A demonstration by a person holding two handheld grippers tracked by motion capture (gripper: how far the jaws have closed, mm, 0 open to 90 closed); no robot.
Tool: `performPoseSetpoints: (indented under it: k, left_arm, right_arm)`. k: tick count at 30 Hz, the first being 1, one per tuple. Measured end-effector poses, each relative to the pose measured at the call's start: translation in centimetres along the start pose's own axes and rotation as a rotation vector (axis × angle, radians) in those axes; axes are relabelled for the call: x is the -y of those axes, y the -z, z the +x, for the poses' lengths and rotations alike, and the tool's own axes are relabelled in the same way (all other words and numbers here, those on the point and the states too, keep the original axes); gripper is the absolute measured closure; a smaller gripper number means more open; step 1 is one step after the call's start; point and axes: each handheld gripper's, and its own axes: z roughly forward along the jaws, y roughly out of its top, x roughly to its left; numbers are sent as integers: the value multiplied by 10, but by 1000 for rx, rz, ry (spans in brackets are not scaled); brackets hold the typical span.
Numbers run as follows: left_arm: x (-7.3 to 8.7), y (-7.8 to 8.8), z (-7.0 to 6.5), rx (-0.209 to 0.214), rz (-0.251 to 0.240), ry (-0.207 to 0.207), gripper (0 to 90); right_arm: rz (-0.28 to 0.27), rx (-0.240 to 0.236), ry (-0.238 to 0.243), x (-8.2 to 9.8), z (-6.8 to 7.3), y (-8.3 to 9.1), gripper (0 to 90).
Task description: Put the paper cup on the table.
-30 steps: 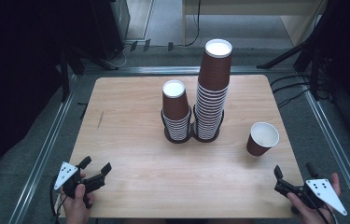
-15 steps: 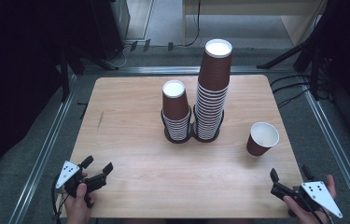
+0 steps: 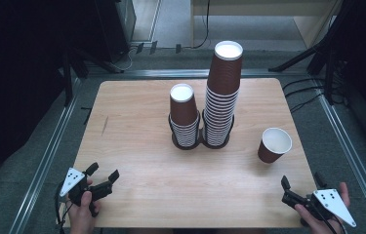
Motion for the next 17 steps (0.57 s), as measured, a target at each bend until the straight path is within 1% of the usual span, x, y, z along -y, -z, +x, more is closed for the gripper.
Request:
performPoseSetpoints:
  k: [17]
  left_arm:
    - [0, -1, 0, -2, 3, 0, 75]
  right_arm:
    - [-2, 1, -1, 0, 0, 0, 0]
